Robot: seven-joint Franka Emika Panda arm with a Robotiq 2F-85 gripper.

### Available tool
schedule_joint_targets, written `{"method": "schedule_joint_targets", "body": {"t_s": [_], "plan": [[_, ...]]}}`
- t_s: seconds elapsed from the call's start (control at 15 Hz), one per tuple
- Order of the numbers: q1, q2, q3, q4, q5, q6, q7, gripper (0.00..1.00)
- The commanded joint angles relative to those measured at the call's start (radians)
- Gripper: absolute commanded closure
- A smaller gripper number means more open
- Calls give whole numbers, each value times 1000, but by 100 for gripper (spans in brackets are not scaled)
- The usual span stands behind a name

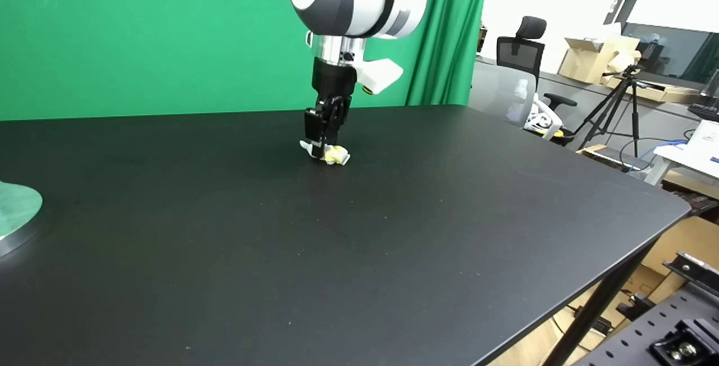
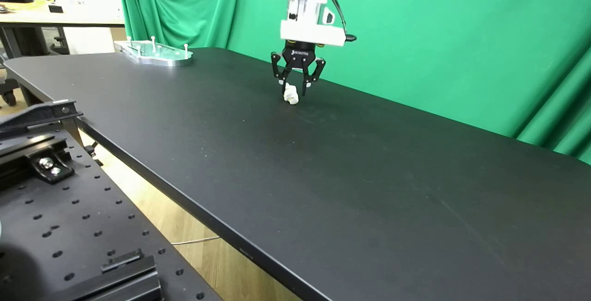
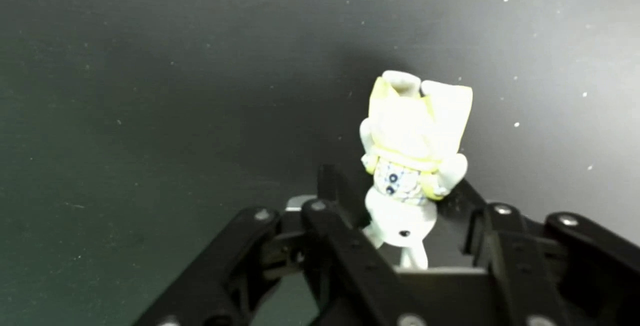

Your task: Move the white toy to the center of the table

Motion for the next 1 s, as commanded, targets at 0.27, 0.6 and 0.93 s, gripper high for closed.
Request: {"method": "schedule_joint_targets", "body": {"t_s": [0.27,0.6,0.93], "plan": [[19,-73,0,-26,54,-155,232,90],[43,-233,-27,-186,93,-145,444,90],[59,-353,-76,-356,91,-87,616,90]]}}
